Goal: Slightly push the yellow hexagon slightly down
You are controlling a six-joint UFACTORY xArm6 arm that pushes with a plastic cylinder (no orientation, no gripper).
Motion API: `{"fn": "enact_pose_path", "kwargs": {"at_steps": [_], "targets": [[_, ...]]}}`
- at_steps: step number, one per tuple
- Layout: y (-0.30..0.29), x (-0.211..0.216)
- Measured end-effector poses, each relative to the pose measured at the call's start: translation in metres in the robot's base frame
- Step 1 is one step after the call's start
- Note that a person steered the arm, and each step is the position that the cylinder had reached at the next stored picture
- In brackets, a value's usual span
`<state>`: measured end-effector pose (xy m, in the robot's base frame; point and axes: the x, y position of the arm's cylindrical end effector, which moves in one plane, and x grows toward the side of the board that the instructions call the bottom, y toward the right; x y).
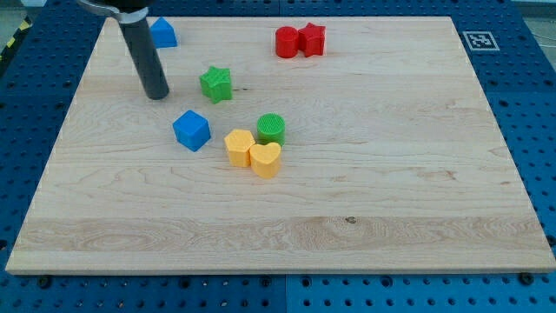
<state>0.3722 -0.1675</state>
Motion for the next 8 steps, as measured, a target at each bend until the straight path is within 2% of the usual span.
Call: {"fn": "enact_pose_path", "kwargs": {"at_steps": [2, 4, 5, 8], "targets": [[0.061, 0.024], [0.088, 0.051], [0.090, 0.069], [0.090, 0.077]]}}
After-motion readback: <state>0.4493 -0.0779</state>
